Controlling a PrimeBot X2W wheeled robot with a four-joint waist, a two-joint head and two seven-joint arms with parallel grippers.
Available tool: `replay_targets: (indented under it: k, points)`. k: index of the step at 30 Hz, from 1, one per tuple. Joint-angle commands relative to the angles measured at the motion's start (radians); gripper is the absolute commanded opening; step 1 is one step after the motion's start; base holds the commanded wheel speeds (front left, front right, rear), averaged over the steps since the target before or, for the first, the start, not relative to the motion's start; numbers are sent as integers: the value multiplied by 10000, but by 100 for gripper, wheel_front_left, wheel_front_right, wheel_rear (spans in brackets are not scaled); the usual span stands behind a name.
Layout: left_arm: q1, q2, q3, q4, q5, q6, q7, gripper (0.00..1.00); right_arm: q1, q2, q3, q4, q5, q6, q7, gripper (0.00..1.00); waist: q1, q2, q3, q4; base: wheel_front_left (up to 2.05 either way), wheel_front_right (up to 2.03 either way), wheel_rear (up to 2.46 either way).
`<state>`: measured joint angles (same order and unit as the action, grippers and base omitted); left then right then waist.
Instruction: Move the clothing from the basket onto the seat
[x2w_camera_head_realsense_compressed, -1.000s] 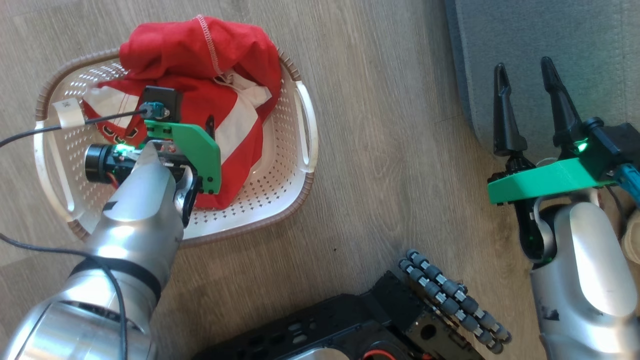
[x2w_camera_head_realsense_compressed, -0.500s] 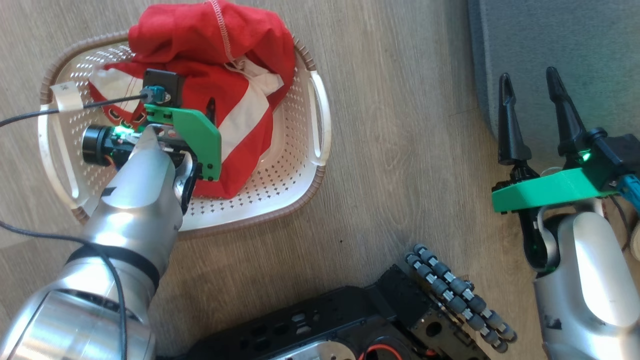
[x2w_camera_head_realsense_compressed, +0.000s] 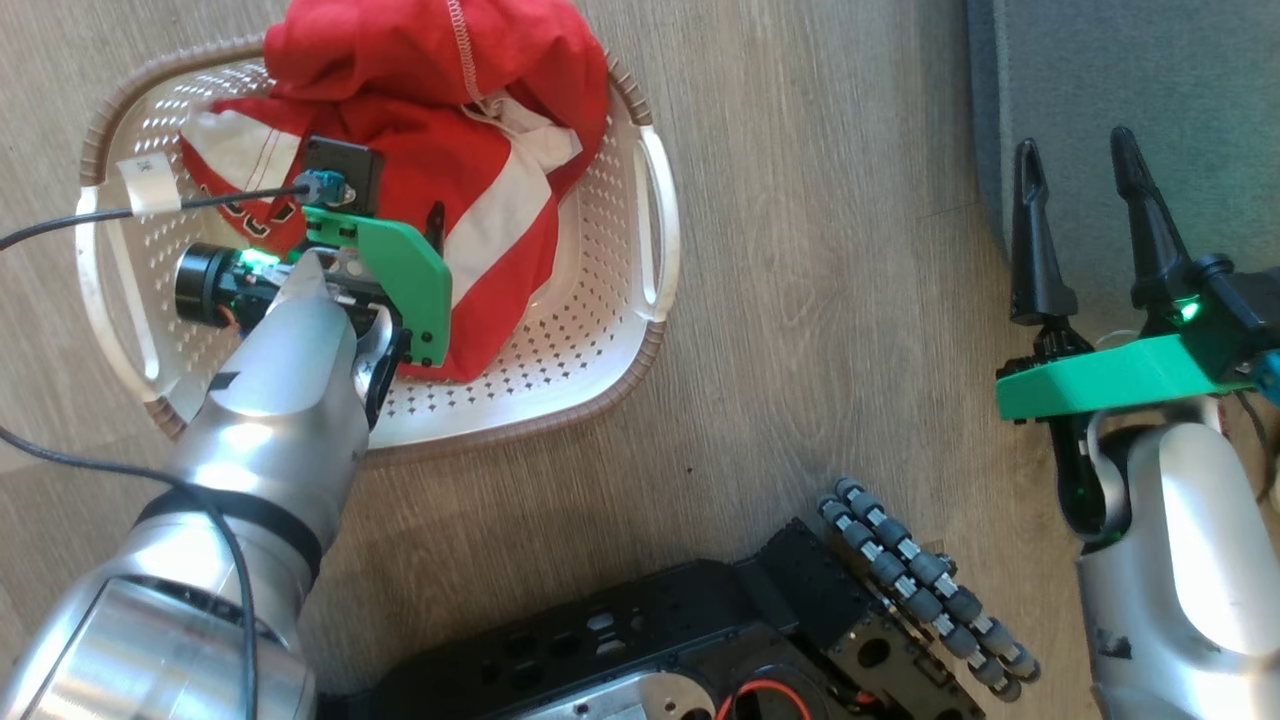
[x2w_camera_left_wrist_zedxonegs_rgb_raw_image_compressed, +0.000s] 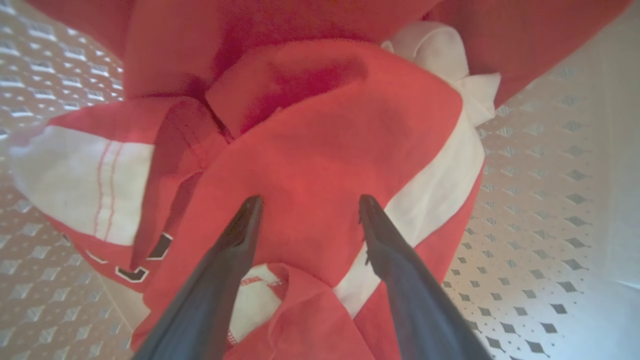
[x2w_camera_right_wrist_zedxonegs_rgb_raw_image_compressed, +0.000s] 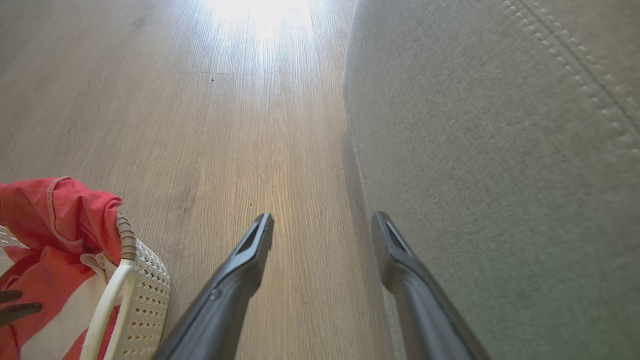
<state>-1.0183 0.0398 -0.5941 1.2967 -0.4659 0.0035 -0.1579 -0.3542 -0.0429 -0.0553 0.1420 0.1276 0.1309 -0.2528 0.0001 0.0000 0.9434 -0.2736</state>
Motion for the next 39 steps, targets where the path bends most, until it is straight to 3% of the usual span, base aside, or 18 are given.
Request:
replay_targets:
  k: [1, 15, 26, 28, 29, 32, 39]
  points:
    - [258, 107, 42, -62, -64, 57, 23, 100, 633, -74, 86, -287, -73, -2, -90, 100, -1, 0, 19, 21, 0, 0, 0]
    - [423, 105, -438, -60, -385, 266, 354, 100, 693, -74, -33, -428, -170, -2, -90, 100, -1, 0, 185, 241, 0, 0, 0]
    - [475, 105, -759, -60, -558, 371, 437, 89, 752, -74, -57, -515, -240, -2, -90, 100, -1, 0, 236, 347, 0, 0, 0]
    - [476, 105, -780, -60, -580, 377, 437, 84, 759, -74, -52, -517, -246, -2, -90, 100, -1, 0, 234, 350, 0, 0, 0]
    - [477, 105, -802, -60, -594, 378, 428, 73, 765, -74, -45, -520, -254, -2, -90, 100, -1, 0, 231, 354, 0, 0, 0]
    - [480, 105, -858, -60, -647, 354, 362, 0, 782, -74, -36, -533, -272, -2, -90, 100, -1, 0, 217, 360, 0, 0, 0]
    - [500, 105, -882, -60, -891, 218, 189, 0, 725, -74, -26, -493, -309, -2, -90, 100, -1, 0, 143, 385, 0, 0, 0]
